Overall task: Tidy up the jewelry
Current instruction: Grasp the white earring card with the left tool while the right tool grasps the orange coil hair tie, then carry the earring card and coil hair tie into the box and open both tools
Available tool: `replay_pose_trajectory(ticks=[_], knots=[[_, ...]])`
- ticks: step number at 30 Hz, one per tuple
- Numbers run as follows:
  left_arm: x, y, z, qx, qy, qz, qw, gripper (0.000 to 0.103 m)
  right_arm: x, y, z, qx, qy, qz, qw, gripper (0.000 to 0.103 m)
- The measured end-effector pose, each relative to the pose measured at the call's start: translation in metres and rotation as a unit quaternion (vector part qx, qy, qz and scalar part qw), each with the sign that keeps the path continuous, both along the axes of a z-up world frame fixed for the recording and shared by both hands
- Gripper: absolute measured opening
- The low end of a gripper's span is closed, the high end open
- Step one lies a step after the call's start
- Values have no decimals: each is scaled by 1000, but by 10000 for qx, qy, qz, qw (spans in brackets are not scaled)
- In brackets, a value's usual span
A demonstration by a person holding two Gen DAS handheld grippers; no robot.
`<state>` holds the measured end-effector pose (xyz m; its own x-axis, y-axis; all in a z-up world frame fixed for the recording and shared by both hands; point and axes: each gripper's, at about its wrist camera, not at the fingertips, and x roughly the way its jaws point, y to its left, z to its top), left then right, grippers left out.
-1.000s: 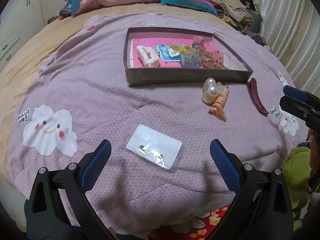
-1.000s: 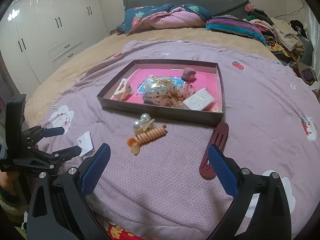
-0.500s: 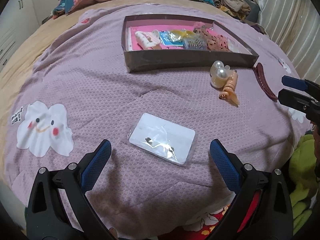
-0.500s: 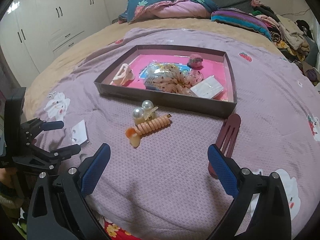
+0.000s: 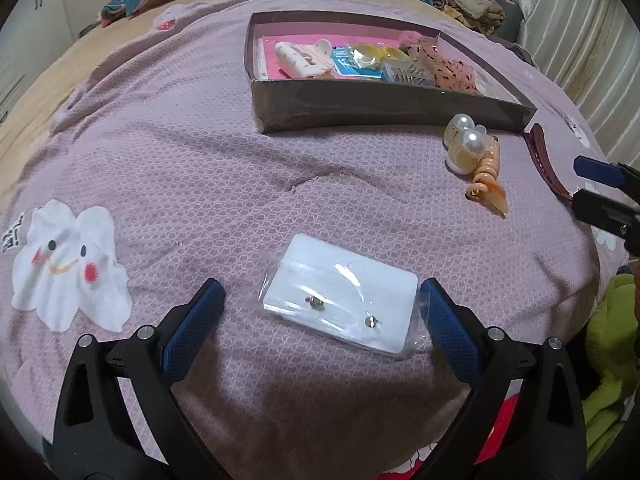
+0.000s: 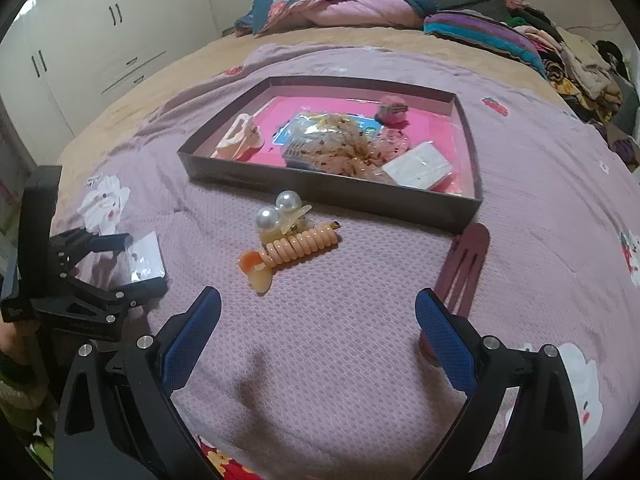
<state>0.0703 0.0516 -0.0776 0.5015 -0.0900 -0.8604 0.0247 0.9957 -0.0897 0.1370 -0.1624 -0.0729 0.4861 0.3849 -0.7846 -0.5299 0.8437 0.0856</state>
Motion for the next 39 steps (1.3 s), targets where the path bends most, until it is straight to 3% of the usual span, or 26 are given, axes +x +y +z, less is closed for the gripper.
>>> replay_pose_trajectory(ticks=[4, 11, 18, 28, 30, 34, 39], knots=[[1, 1, 1, -76, -26, -21, 10000, 71, 4, 13, -5, -94, -23, 167, 9998, 97], [0, 4, 4, -136, -61, -11, 9999, 58, 19, 34, -26, -451, 23, 397, 9982, 97], [-2, 6, 7, -182, -69, -6, 9998, 57, 38, 49, -47, -668, 100, 517, 9964, 97], [0, 4, 15, -270, -100, -15, 9996, 57, 51, 54, -51, -613, 8, 678, 9958, 97], [1, 3, 17, -276, -120, -21, 9995, 57, 50, 54, -51, -609, -25, 718, 9955, 93], [7, 2, 22, -299, -139, -17, 9995, 57, 46, 52, -48, -567, -77, 768, 9954, 70], [11, 1, 27, -340, -163, -6, 9993, 57, 42, 46, -45, -436, -28, 788, 9959, 69]])
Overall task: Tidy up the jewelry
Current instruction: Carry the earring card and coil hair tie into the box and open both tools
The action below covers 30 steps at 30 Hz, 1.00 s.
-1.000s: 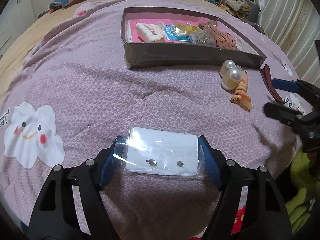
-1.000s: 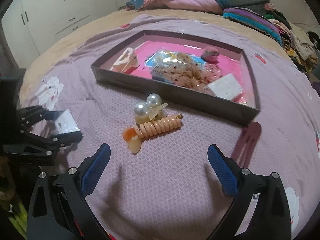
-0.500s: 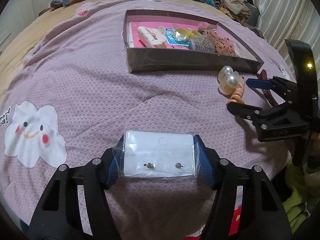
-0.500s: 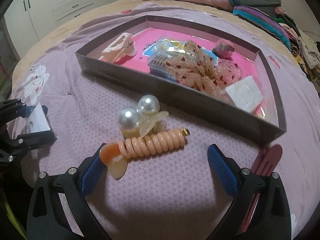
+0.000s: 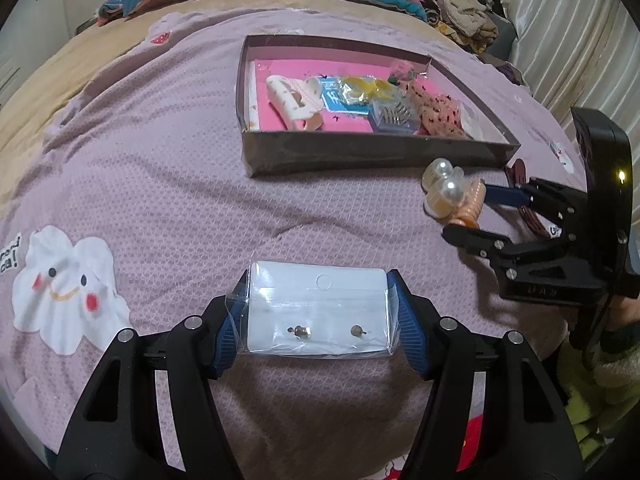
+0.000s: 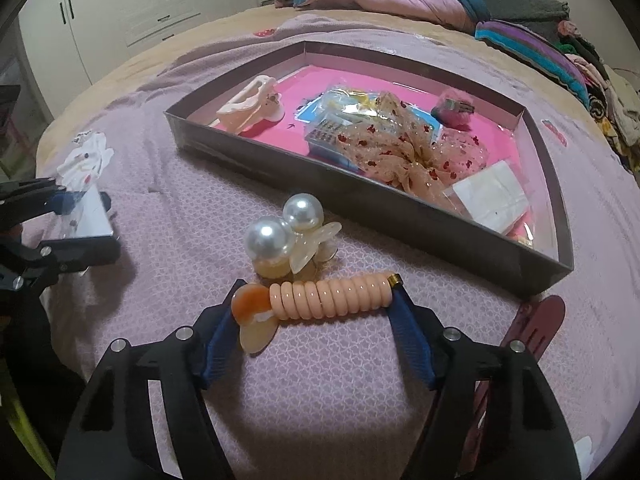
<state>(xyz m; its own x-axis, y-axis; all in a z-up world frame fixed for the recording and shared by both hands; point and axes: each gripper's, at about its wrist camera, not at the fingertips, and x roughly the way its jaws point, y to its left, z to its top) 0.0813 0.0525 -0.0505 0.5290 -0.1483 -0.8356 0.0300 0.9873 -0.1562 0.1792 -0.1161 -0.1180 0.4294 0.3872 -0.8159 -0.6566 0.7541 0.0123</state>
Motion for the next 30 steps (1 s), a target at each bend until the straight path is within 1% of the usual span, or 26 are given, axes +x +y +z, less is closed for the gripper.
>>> replay_pose_trajectory(ticks=[9, 13, 18, 30], knots=[[2, -10, 12, 27, -90, -80, 9999, 57, -19, -19, 6, 248, 147, -98, 9995, 69], [1, -16, 19, 28, -179, -152, 9997, 57, -28, -35, 12, 387, 189, -244, 9988, 69], [3, -25, 31, -2, -306, -242, 9992, 57, -42, -61, 26, 590, 99, -503, 9969, 69], [15, -61, 49, 11, -508, -588, 9970, 57, -53, -111, 62, 933, -305, -1076, 9893, 69]])
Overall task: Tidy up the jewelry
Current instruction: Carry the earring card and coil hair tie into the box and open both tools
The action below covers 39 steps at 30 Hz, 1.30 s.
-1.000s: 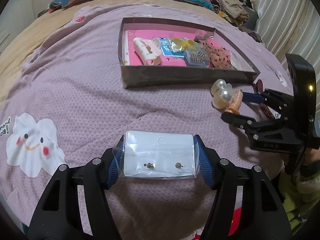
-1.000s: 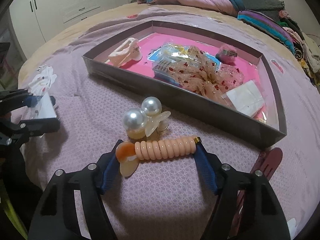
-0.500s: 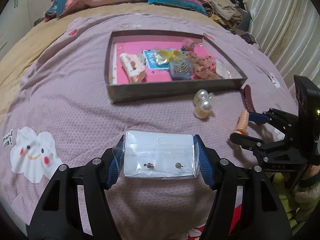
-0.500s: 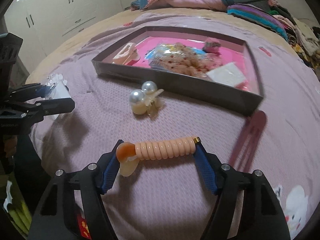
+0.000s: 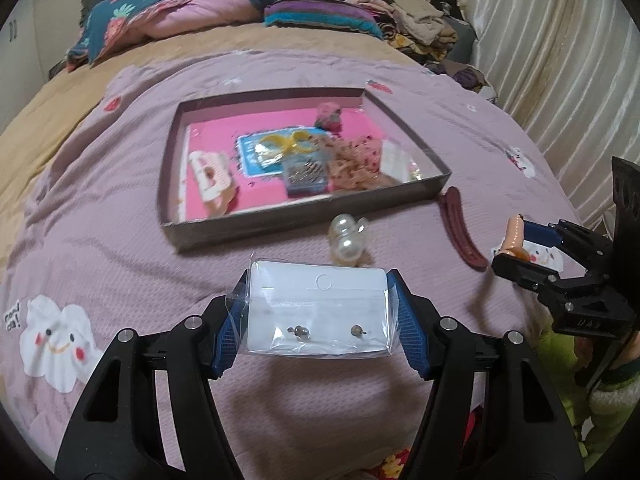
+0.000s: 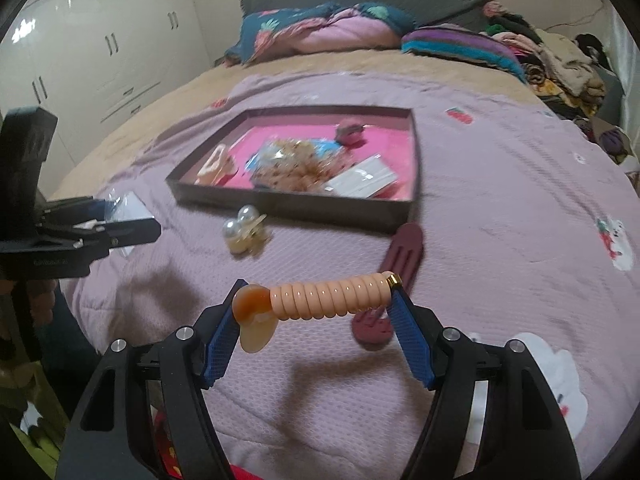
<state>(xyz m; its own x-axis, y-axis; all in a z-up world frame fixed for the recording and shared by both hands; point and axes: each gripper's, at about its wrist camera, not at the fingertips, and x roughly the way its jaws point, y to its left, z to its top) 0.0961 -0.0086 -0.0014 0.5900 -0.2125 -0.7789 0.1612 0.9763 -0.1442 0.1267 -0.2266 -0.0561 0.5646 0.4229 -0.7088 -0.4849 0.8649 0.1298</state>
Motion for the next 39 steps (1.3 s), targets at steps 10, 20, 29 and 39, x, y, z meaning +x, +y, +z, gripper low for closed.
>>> replay_pose_trajectory(ticks=[10, 20, 29, 39], knots=[[13, -16, 15, -76, -166, -104, 9998, 57, 1, -24, 18, 172, -169, -322, 9992, 69], [29, -21, 32, -205, -336, -101, 9992, 57, 10, -33, 30, 220, -274, -499, 9981, 69], [50, -16, 48, -301, -498, 33, 9983, 57, 27, -30, 47, 283, -410, -508, 9975, 69], [78, -2, 62, -339, -620, 249, 9972, 57, 49, -15, 69, 239, -631, -402, 9969, 69]])
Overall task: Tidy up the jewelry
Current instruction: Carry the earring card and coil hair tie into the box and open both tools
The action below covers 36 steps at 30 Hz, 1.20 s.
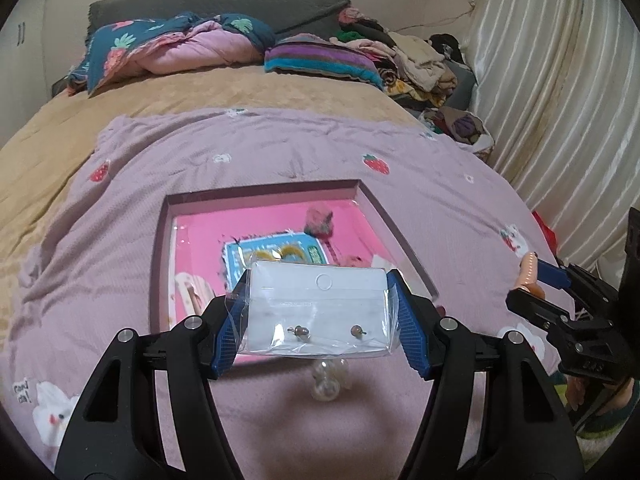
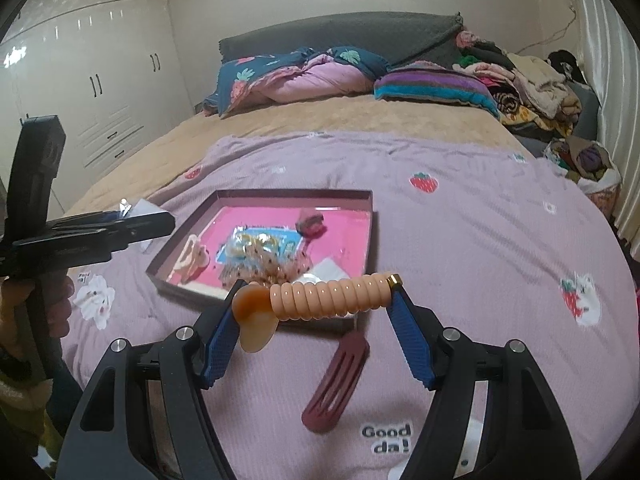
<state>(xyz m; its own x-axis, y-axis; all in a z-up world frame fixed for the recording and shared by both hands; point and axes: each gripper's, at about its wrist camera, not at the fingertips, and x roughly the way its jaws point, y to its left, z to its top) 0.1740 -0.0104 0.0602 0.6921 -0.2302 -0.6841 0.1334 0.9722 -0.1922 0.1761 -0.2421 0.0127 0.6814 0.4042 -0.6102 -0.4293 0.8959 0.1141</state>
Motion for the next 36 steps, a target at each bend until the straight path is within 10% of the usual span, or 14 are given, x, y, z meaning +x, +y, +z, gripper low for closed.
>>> replay_pose_trajectory(ticks=[36], knots=[[80, 39, -72, 160, 718, 594, 9955, 57, 119, 59, -60, -545, 530, 97, 9971, 69]])
